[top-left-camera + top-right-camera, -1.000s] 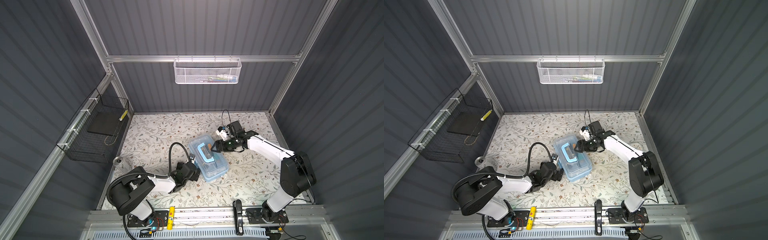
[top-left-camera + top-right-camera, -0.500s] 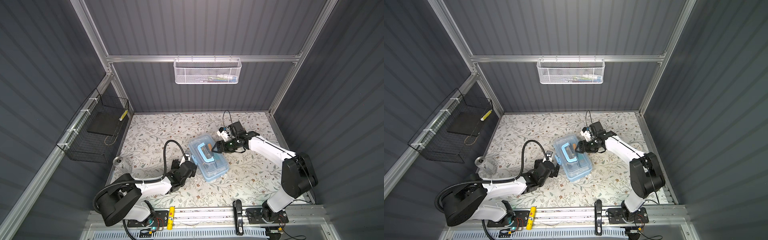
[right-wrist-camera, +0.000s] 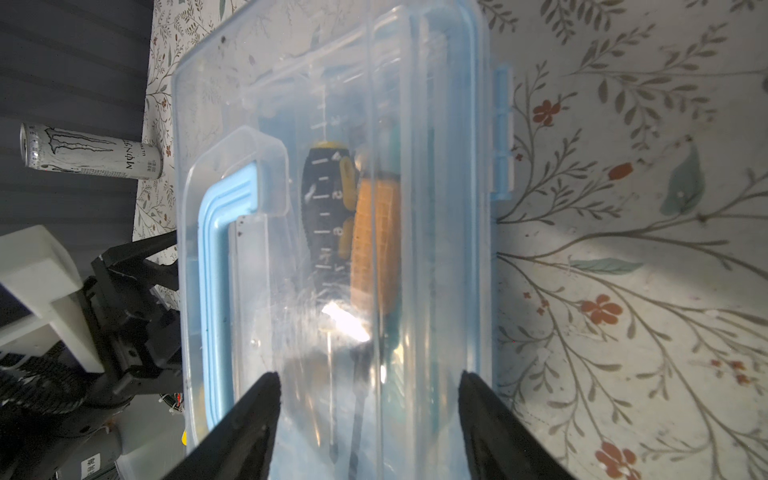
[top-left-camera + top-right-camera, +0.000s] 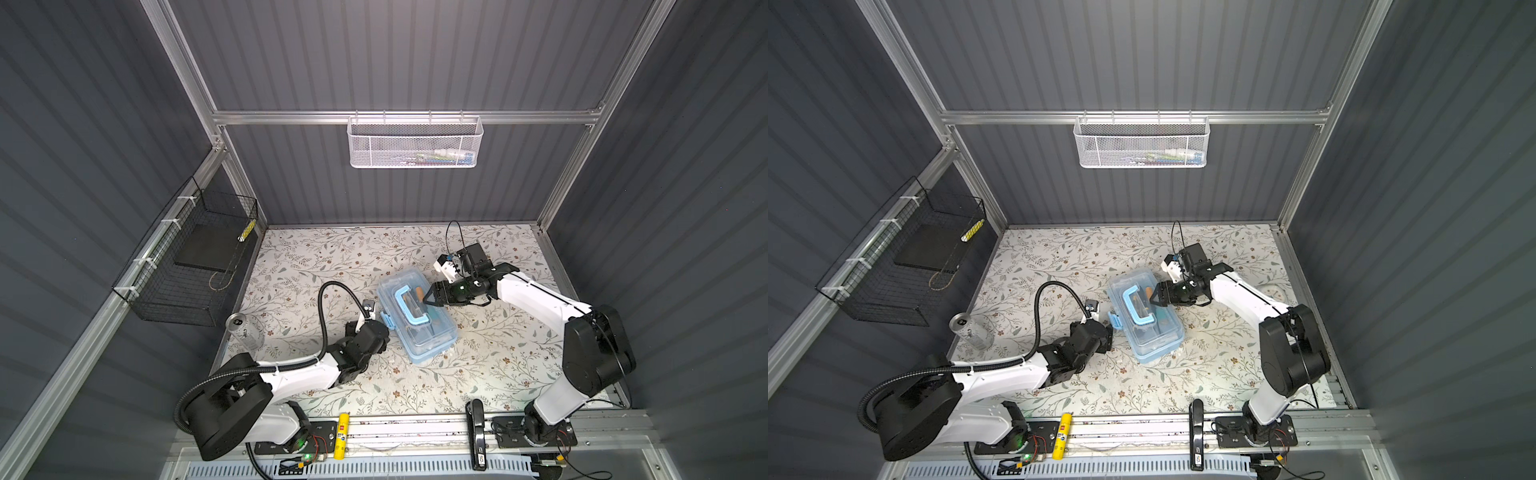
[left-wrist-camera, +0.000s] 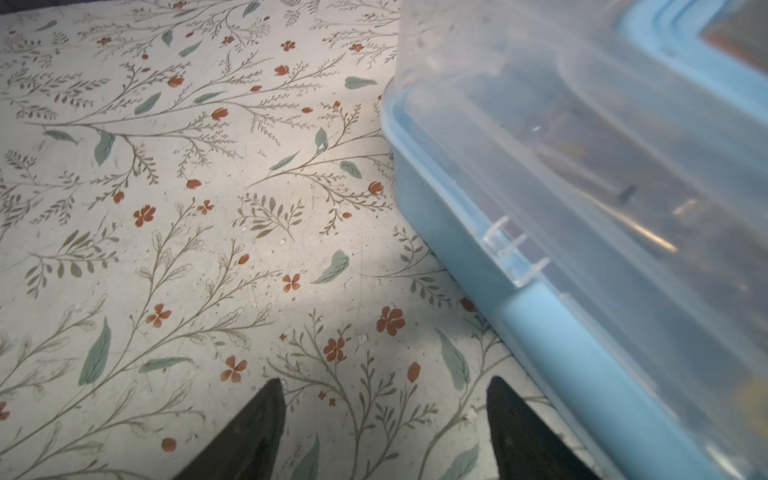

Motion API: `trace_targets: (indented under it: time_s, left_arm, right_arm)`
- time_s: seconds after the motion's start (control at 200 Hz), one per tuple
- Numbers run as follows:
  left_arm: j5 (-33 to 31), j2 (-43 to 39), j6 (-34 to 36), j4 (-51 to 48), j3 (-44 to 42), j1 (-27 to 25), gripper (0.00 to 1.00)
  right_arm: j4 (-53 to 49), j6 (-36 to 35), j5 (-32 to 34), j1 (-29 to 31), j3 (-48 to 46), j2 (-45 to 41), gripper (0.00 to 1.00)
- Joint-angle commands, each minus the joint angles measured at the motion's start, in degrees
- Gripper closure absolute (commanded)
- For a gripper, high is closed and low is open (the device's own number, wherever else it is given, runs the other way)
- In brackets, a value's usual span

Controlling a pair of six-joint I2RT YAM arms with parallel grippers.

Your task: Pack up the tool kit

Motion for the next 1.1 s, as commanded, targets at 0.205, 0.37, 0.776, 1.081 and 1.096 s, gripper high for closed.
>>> trace_targets:
  time_s: [0.205,0.37,0.776,1.081,1.096]
  left_arm:
    - [9.74,-2.43,-7.81,3.83,0.12,1.30,0.26]
    - [14.91,-0.89,-13.32,9.02,-2.08,3.71,0.30]
    - [24.23,-6.42,-23.22,17.14,-7.42,8.45,0.40]
    - [27.42,-4.75,-26.38,23.40,-9.25,8.75,0.59]
    - [27.48,-4.67,-26.52,23.76,-9.43,8.79,0.59]
  right_arm:
    - [1.09,-0.28,-1.70,-0.12,-1.05,0.56,0.30]
    - [1.17,-0.04,-1.93,-0.13,-1.18,0.90,0.31]
    - [2.85,0.22,-2.98,-0.09,-2.58,0.63,0.32]
    - [2.85,-0.02,-2.88,-0.11,-2.79,0.20,0.32]
    - [2.85,-0.09,-2.97,-0.14,-2.85,0.20,0.32]
